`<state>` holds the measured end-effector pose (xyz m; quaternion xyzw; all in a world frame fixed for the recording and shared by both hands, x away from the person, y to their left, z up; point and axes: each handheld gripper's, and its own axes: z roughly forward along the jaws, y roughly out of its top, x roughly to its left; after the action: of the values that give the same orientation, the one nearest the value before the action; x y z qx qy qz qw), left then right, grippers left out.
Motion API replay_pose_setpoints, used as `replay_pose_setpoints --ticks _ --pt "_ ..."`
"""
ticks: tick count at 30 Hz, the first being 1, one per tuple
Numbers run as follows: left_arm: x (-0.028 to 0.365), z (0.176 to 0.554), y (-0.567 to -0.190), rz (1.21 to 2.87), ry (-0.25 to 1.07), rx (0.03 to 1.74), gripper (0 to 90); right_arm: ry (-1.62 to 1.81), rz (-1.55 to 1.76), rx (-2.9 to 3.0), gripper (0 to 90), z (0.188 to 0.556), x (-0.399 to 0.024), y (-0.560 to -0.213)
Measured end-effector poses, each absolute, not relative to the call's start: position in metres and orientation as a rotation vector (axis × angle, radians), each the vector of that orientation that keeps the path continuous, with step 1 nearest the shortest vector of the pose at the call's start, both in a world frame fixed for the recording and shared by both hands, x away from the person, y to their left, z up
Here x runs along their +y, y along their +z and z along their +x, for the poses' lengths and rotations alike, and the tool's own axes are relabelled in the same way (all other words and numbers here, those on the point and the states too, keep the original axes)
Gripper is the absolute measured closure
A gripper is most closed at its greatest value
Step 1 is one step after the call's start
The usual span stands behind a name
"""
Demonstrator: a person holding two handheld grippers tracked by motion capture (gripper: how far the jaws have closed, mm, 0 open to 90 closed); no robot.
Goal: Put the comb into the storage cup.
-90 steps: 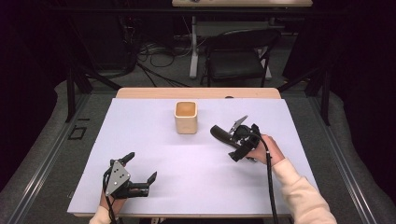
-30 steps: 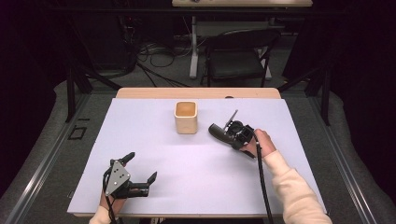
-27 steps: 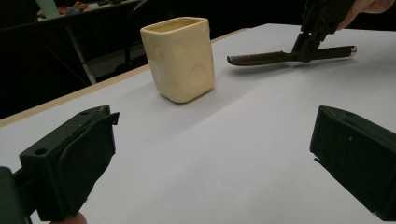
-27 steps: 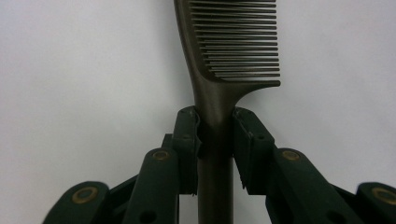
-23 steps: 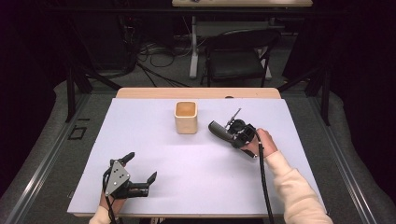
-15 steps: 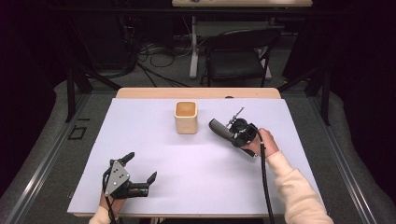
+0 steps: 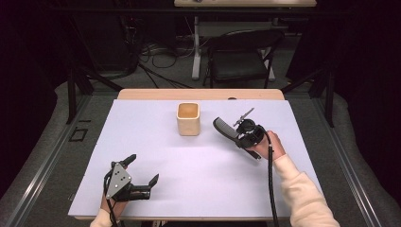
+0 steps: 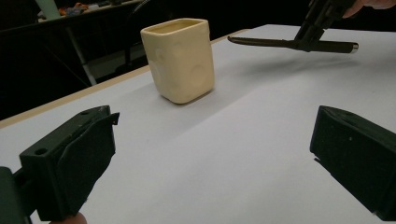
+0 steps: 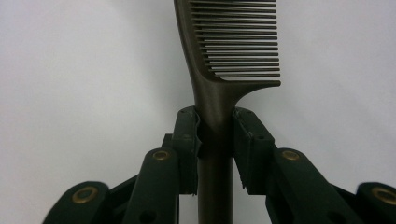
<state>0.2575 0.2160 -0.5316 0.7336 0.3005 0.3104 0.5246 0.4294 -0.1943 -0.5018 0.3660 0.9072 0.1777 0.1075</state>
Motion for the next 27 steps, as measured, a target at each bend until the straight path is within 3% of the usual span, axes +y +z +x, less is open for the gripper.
replay_pose_setpoints --ticks 27 --pt "0.216 0.257 -0.532 1.754 0.743 0.72 0.1 0.712 1.066 2.592 71.9 0.425 -0.206 -0.497"
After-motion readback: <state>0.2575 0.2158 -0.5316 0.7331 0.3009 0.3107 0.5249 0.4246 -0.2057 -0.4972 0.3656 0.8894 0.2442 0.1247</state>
